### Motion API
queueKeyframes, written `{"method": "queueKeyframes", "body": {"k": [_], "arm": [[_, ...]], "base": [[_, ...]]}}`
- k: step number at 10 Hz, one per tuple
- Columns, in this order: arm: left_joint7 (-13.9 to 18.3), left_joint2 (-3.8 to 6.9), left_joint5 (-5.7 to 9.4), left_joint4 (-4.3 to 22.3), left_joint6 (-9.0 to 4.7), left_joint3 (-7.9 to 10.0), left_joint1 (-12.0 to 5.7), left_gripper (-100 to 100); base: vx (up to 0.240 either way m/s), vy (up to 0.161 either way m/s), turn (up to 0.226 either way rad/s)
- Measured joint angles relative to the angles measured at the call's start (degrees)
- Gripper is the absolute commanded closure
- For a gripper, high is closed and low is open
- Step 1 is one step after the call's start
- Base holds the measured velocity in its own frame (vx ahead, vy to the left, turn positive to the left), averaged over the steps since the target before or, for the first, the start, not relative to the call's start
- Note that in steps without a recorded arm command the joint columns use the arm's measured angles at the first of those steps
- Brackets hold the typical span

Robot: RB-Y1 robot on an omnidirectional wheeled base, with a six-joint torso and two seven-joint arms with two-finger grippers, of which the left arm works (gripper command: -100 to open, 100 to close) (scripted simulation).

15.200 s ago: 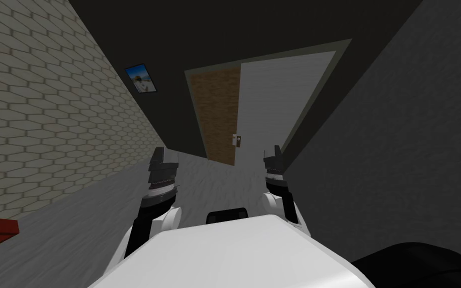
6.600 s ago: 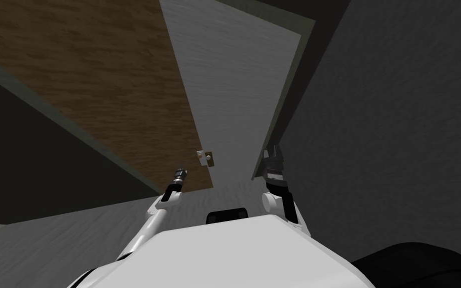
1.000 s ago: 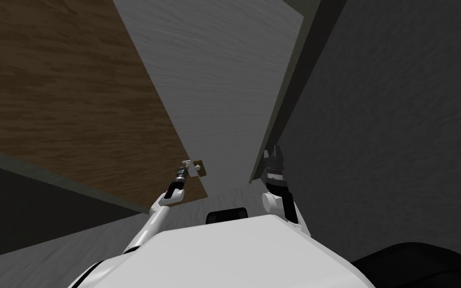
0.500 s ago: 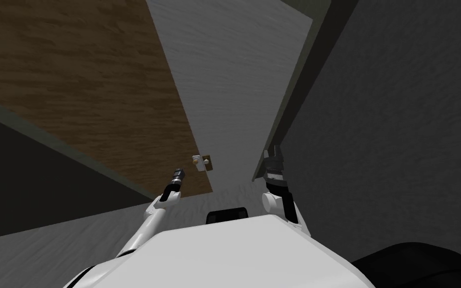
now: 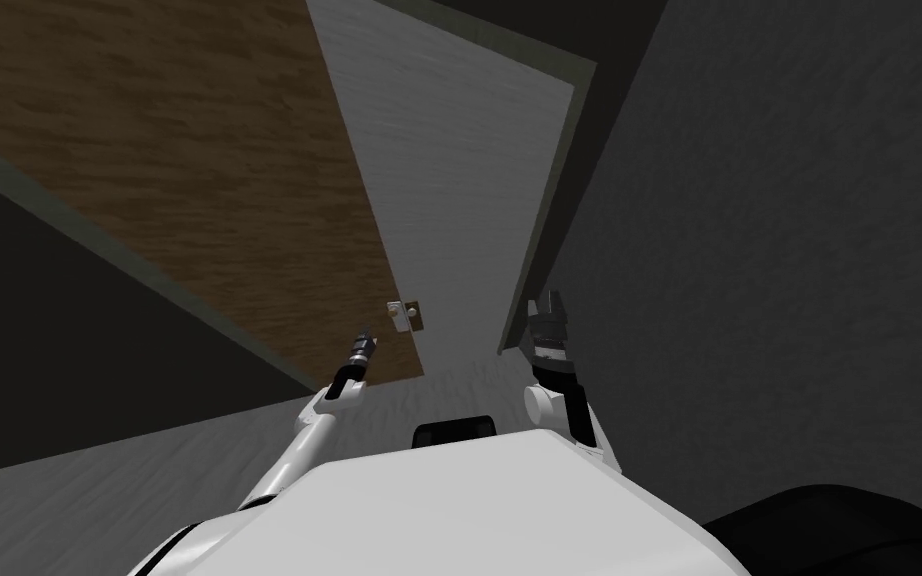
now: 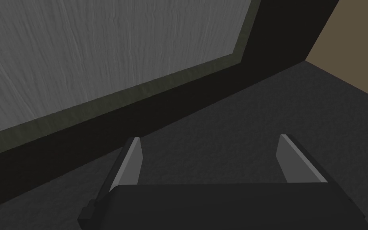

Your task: Pull the door open

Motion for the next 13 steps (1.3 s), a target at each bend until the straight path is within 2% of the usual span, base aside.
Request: {"method": "queueKeyframes", "body": {"k": [1,2,3,4,6,7,8,10,13], "arm": [[0.1,-0.27,-0.06,-0.7,0.08,-0.42,0.26,-100],[0.1,-0.96,-0.22,-2.1,0.4,-0.98,0.45,-100],[0.0,-1.07,-0.25,-2.3,0.49,-1.07,0.45,-100],[0.3,0.03,-0.04,0.0,-0.72,-0.47,0.64,-100],[-0.4,0.66,0.16,-0.4,0.37,1.66,1.77,-100],[-0.5,1.49,0.33,0.7,0.18,2.57,2.0,-100],[-0.7,1.79,0.43,0.8,0.15,3.33,2.47,-100],[-0.8,1.94,0.51,0.1,0.6,3.68,2.77,-100],[-1.1,0.46,0.23,-0.5,0.8,2.68,1.29,-100]], "base": [[-0.097,-0.055,-0.146],[-0.039,-0.028,-0.036],[-0.041,0.063,0.207],[-0.031,0.106,0.209],[0.045,0.122,0.124],[0.141,0.114,0.057],[0.17,0.053,-0.013],[0.191,-0.004,-0.078],[0.215,-0.074,-0.162]]}}
